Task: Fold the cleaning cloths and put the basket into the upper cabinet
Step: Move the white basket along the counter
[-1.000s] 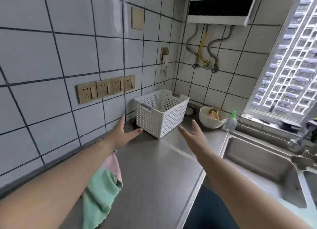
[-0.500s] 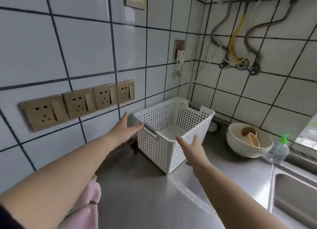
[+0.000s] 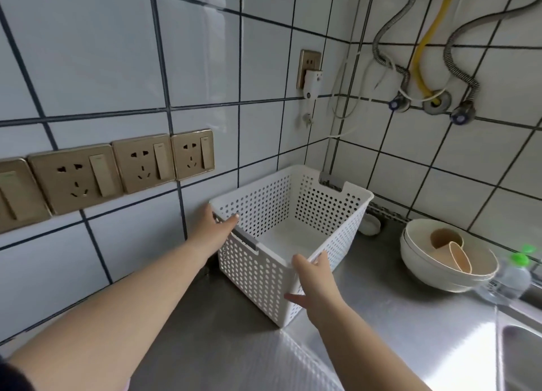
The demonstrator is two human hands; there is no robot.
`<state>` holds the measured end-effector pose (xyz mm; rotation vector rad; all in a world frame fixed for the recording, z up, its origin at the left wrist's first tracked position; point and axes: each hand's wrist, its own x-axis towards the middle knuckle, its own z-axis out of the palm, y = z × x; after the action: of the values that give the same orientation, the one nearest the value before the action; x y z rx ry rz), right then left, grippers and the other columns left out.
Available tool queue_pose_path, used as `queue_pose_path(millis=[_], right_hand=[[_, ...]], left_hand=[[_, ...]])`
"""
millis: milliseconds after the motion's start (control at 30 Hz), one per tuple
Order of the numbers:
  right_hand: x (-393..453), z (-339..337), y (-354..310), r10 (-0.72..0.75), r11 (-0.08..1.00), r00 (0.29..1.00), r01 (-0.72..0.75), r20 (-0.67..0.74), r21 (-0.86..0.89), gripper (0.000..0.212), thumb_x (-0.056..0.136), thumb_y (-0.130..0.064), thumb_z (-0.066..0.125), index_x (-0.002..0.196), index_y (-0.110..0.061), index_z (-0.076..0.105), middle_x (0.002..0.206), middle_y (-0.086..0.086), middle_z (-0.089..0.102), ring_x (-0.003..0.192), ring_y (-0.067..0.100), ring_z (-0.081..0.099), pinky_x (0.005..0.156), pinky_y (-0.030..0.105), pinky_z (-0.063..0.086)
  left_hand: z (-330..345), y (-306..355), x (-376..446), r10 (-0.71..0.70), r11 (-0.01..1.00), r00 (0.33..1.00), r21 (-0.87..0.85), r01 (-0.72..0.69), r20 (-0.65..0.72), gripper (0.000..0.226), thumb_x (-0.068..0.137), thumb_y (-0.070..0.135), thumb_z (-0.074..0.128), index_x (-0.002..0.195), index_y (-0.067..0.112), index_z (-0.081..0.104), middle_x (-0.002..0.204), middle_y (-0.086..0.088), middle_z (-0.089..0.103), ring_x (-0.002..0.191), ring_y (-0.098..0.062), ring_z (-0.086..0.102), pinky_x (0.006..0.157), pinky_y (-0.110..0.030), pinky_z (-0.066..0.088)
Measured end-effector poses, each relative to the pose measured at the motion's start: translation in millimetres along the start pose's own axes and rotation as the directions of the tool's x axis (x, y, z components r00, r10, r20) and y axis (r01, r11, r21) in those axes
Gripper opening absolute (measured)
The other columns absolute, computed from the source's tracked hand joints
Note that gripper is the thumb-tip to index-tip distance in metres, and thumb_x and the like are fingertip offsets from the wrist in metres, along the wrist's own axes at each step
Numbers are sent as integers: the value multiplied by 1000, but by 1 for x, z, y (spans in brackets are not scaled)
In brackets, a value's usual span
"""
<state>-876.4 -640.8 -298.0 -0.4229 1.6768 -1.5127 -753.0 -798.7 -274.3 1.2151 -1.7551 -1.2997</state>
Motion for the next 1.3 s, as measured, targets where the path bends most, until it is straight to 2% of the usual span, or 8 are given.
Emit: queue_pose_path(millis=[67,200,367,500,633,933,1000,1300], right_hand=[[-2,-2,1,-23,1000,1000,22,11,16,66,87,-15,47,143,-31,17,119,-6,49,90,13,55,81,50,55],[-8,-10,7,-36,997,999,37,-9,62,76,85,-15,48,144,-44,8,143,-8,34,113,21,49,78,49,57],[-30,-19,14,-98,988,995,100,-16,118,77,86,-4,40,142,-50,13,134,-12,48,108,17,56,82,50,55],[-63,-24,22,-116,981,993,116,-8,158,75,84,2,37,133,-55,27,128,-12,53,109,19,58,82,52,54],[-101,-35,24,-141,983,989,137,32,122,70,84,2,39,126,-55,37,122,-11,59,107,22,61,78,55,55],[-209,-41,24,-204,975,961,216,186,-44,74,83,4,41,129,-54,37,119,-3,63,103,28,64,75,49,57],[-238,-42,31,-214,971,945,233,249,-52,75,78,0,45,127,-56,39,119,-5,63,103,27,65,77,50,57],[-372,-11,74,-147,972,896,210,420,-108,75,86,8,39,126,-56,43,117,2,64,106,38,60,79,56,55]], left_hand=[[1,-3,5,-7,1000,1000,3,7,-23,33,87,24,63,116,17,47,116,-5,59,100,-21,59,90,-40,49],[2,-2,0,-22,999,999,-40,21,-33,56,84,26,67,130,18,36,116,1,53,99,-22,59,88,-46,51],[4,5,-17,-16,995,999,-93,21,52,54,84,21,67,130,21,39,100,11,53,83,-3,52,66,-23,40],[-2,8,-46,-21,995,999,-93,23,30,64,81,24,70,134,17,36,113,3,52,92,-12,52,76,-28,40],[-18,10,-88,-53,987,998,-153,56,21,64,79,24,72,130,14,35,115,-1,50,86,-6,52,66,-23,41],[-81,-8,-228,-121,940,967,-338,39,-223,37,84,31,67,108,8,50,94,-2,61,72,-4,55,51,-15,40],[-100,-14,-267,-174,911,957,-408,67,-231,41,79,39,68,105,11,53,92,-9,63,65,-14,56,53,-26,41],[-201,-52,-431,-206,865,943,-499,50,-263,22,91,15,52,107,25,64,116,-7,63,99,-23,63,81,-39,51]])
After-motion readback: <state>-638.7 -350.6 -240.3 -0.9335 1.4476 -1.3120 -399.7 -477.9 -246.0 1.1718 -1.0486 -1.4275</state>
